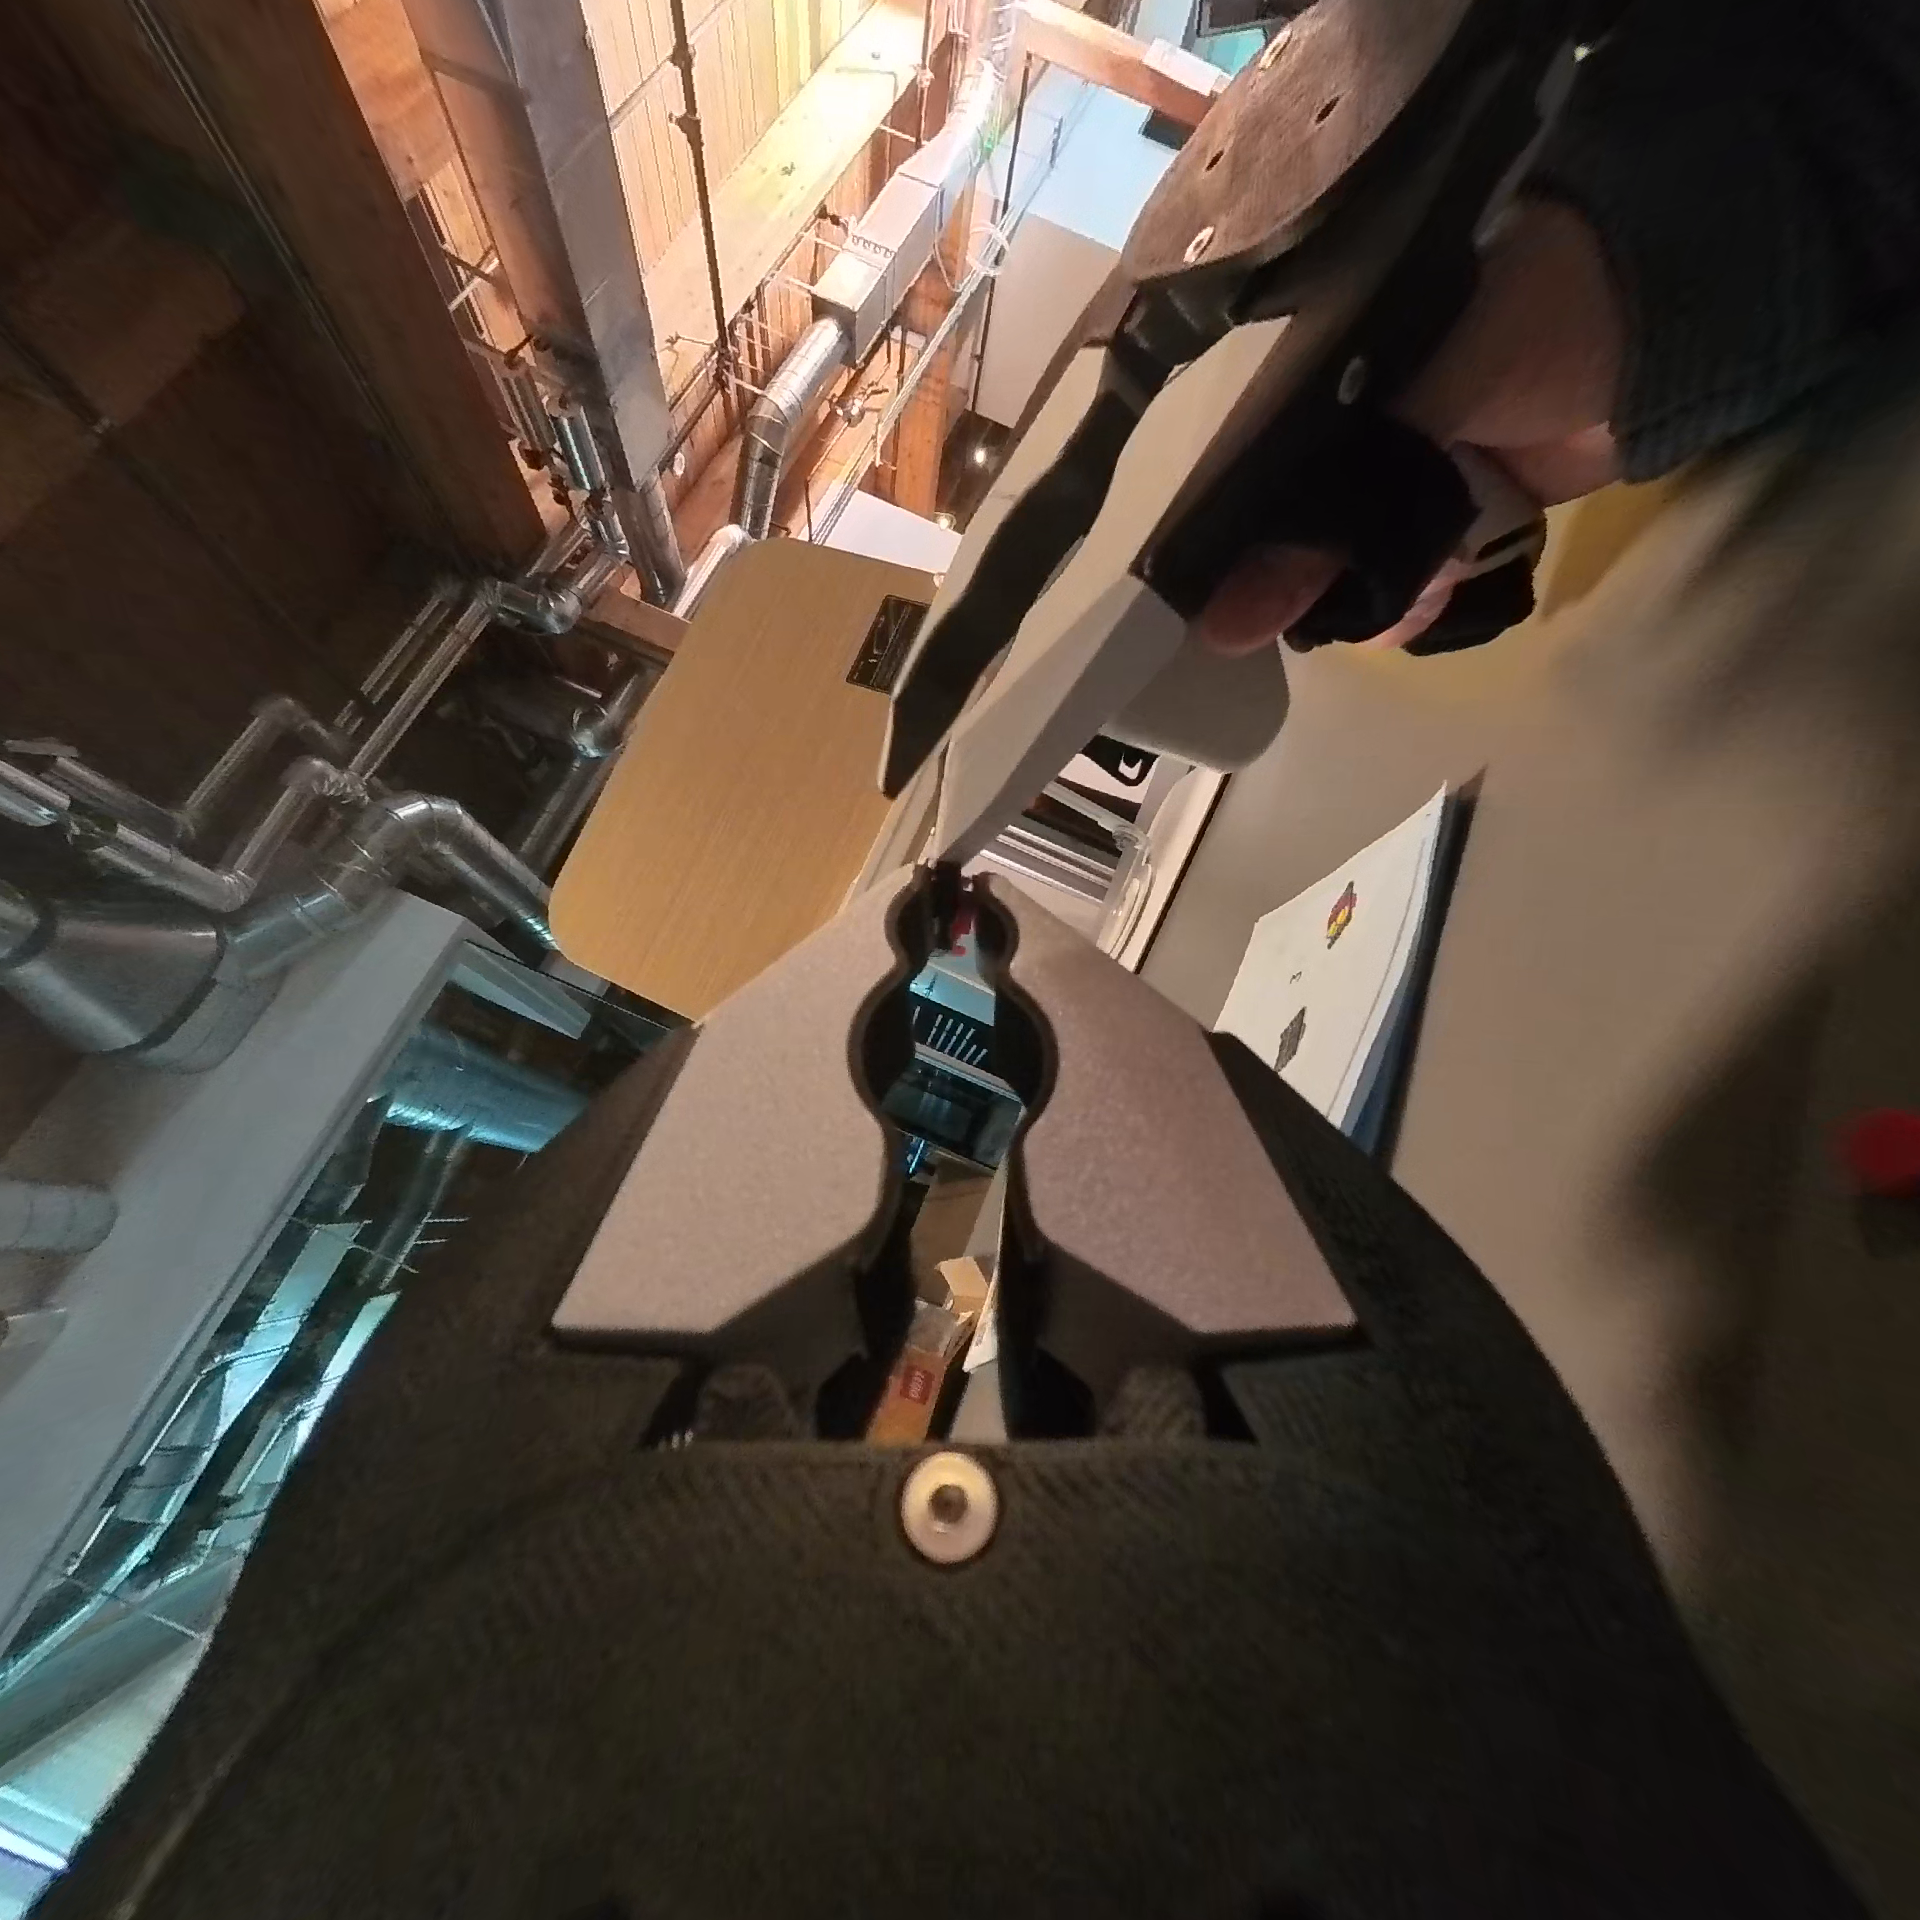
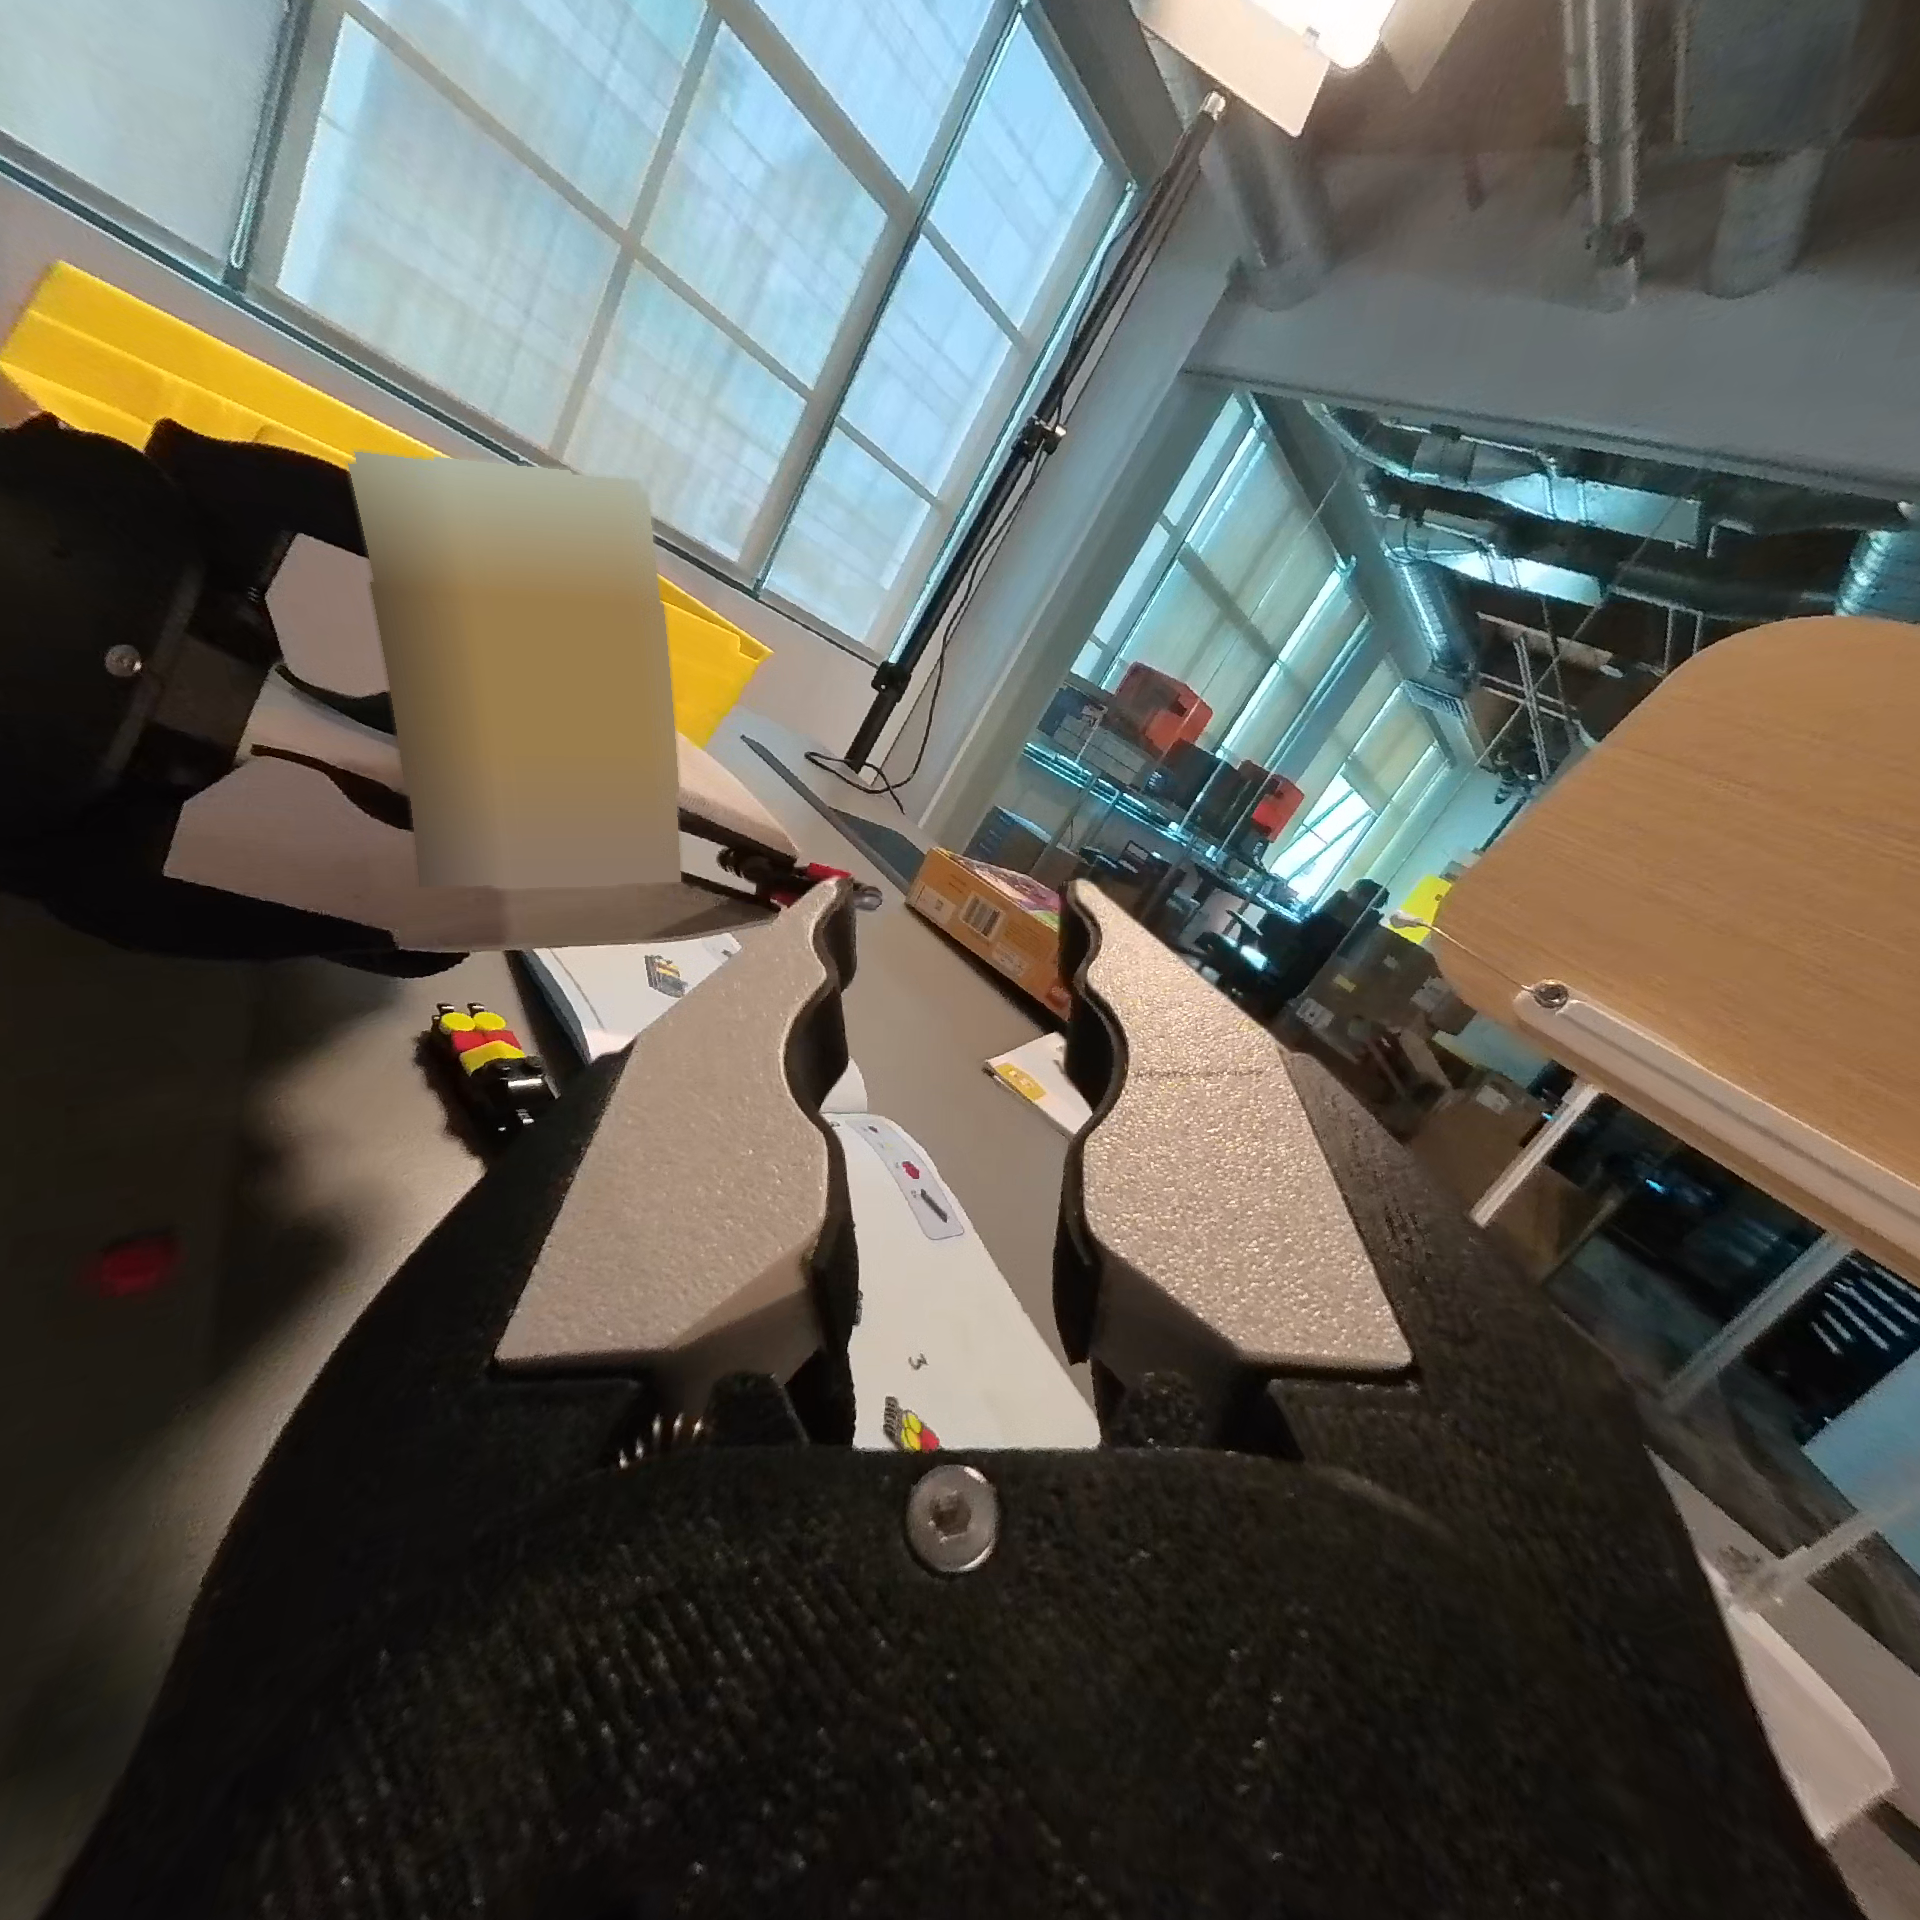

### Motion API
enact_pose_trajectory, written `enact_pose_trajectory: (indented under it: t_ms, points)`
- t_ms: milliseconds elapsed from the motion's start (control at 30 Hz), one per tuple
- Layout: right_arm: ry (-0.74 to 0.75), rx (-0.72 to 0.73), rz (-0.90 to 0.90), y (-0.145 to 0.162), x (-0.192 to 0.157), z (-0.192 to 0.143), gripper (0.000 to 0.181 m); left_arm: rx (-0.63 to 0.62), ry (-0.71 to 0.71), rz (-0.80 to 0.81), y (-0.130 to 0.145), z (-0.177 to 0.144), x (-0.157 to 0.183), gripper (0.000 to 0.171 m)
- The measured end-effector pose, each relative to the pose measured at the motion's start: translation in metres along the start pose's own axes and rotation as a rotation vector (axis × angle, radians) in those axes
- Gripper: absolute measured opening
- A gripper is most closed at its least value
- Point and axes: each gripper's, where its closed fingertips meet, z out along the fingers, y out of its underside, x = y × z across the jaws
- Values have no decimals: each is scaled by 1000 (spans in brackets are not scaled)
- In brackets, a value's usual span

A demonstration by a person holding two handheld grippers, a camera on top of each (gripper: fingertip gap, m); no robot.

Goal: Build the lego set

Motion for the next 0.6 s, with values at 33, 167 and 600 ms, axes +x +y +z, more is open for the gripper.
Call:
enact_pose_trajectory:
  t_ms: [33, 167, 600]
  points:
    - [-1, -1, 0, 0, 0, 0, 37, -1, 1, 0, 0, 0, 0, 6]
    - [-9, -7, -5, 1, -2, 0, 35, 1, 6, 2, 0, 0, 0, 5]
    - [98, -117, -66, 19, 14, 3, 23, 42, 42, 90, -9, -1, 12, 6]
